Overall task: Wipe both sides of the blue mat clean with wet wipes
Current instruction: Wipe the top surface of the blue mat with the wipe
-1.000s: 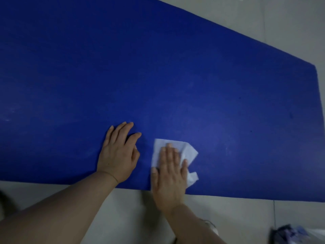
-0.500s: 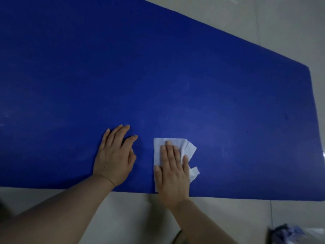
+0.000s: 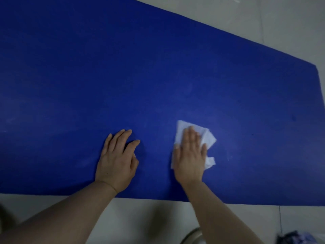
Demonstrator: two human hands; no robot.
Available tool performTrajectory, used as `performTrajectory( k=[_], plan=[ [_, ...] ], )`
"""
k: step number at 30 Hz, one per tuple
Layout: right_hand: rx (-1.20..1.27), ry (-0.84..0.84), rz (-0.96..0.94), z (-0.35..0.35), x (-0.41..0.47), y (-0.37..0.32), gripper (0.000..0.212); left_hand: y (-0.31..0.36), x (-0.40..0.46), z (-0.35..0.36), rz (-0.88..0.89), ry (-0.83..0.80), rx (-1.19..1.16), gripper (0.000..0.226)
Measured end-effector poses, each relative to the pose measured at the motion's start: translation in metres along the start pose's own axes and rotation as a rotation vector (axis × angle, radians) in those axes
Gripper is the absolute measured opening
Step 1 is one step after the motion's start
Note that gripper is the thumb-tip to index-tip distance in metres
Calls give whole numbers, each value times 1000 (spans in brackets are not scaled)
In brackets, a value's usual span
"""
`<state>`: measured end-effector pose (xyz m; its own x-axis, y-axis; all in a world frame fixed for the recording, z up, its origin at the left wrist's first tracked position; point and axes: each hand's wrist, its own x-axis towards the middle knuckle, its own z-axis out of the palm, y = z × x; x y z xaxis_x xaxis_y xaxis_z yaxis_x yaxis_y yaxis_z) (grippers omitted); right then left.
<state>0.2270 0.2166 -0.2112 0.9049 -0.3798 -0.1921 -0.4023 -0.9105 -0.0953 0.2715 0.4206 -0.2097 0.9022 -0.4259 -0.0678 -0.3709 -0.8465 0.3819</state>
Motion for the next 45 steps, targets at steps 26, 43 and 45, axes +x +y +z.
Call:
performTrajectory(
  k=[26, 43, 45],
  plan=[
    [86, -17, 319, -18, 72, 1, 58, -2, -2, 5, 17, 72, -62, 44],
    [-14, -26, -116, -19, 101, -32, 66, 13, 128, -1, 68, 103, -78, 43],
    [-25, -15, -237, -21, 110, -22, 69, 13, 130, 1, 87, 88, -41, 44]
  ],
)
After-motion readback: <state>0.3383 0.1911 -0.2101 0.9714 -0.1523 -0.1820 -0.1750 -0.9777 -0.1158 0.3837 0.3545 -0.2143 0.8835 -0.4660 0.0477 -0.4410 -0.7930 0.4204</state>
